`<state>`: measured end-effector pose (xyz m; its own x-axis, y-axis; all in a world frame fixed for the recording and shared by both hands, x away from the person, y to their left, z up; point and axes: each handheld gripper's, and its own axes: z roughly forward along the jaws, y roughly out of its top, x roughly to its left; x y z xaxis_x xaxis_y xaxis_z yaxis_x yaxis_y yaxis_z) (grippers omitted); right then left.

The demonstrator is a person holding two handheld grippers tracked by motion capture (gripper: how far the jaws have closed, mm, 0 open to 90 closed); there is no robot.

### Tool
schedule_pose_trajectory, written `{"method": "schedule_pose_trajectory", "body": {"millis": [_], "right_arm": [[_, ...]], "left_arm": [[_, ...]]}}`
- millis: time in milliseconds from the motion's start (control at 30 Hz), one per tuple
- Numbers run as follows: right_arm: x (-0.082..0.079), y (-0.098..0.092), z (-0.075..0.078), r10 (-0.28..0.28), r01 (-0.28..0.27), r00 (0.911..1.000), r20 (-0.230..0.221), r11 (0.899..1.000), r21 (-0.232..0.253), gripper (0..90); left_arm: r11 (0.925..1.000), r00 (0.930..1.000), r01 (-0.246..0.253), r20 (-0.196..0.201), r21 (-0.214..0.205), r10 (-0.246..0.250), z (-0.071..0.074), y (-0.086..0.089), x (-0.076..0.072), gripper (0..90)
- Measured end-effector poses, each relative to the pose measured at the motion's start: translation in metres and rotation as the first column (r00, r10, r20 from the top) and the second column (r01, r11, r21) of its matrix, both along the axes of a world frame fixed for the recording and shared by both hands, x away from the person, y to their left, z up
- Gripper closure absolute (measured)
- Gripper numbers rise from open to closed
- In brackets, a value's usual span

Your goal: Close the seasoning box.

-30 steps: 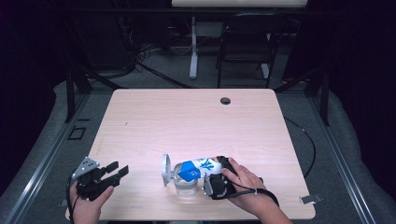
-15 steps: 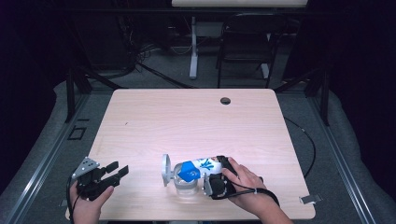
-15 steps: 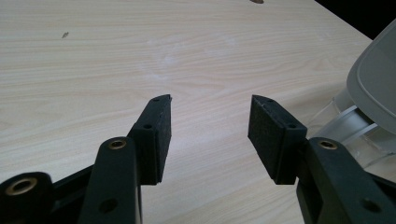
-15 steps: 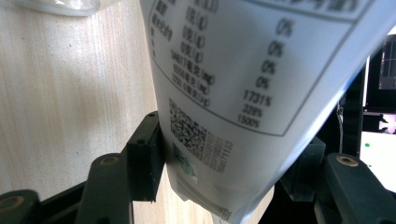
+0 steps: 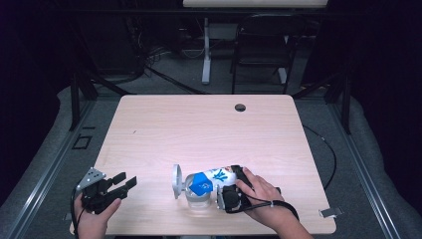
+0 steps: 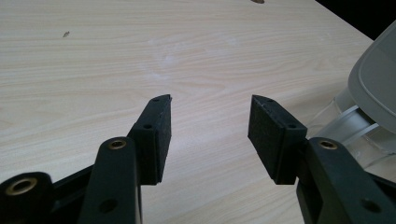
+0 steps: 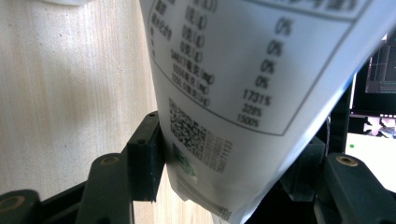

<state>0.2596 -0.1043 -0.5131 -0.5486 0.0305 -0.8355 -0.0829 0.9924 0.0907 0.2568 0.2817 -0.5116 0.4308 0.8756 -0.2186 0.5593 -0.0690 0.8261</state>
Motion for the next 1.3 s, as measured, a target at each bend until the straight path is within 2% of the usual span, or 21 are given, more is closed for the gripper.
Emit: {"method": "schedule_pose_trajectory", "body": {"millis": [167, 233, 433, 467, 533, 733, 1133, 1233, 1300], "right_arm": [[-0.0002, 0.0003, 0.0001, 0.002, -0.002, 1.0000, 0.008, 1.000, -0.008, 42.1], [-0.0002, 0.0007, -0.0005, 0.007, -0.007, 0.9999, 0.011, 1.000, 0.003, 42.2], [-0.0019, 0.0019, 0.0009, 0.006, -0.005, 0.9995, 0.031, 1.000, -0.028, 42.3], [-0.0024, 0.0024, 0.0023, 0.002, -0.001, 0.9994, 0.035, 0.999, -0.046, 42.3], [-0.0021, 0.0024, 0.0011, 0.008, -0.006, 0.9993, 0.036, 0.999, -0.035, 42.3], [-0.0024, 0.0038, 0.0030, 0.000, 0.003, 0.9985, 0.054, 0.998, -0.066, 42.3], [-0.0027, 0.0056, 0.0030, 0.006, -0.001, 0.9982, 0.059, 0.997, -0.083, 42.4], [-0.0029, 0.0065, 0.0045, 0.006, 0.001, 0.9978, 0.067, 0.994, -0.108, 42.4], [-0.0029, 0.0064, 0.0035, 0.008, -0.001, 0.9976, 0.069, 0.995, -0.099, 42.5]], "left_arm": [[1.0000, 1.0000, -0.001, 0.001, 0.000, 0.001, 0.0000, 0.0002, 0.0000, 50.0], [1.0000, 1.0000, -0.001, 0.000, 0.000, 0.001, 0.0000, 0.0003, 0.0000, 50.0], [1.0000, 1.0000, 0.000, 0.001, -0.001, 0.000, -0.0001, 0.0001, 0.0000, 49.9], [1.0000, 1.0000, -0.001, 0.000, 0.000, 0.001, 0.0000, 0.0001, 0.0000, 50.0], [1.0000, 1.0000, -0.001, 0.000, 0.000, 0.001, 0.0000, 0.0003, 0.0001, 50.0], [1.0000, 1.0000, -0.001, 0.000, -0.001, 0.001, 0.0000, 0.0005, 0.0000, 49.9], [1.0000, 1.0000, -0.001, -0.005, -0.001, 0.001, -0.0003, 0.0013, 0.0001, 49.9], [1.0000, 1.0000, -0.005, -0.003, -0.003, 0.005, -0.0008, 0.0015, 0.0002, 49.9], [1.0000, 1.0000, -0.005, -0.003, -0.002, 0.005, -0.0008, 0.0017, 0.0002, 50.0]]}}
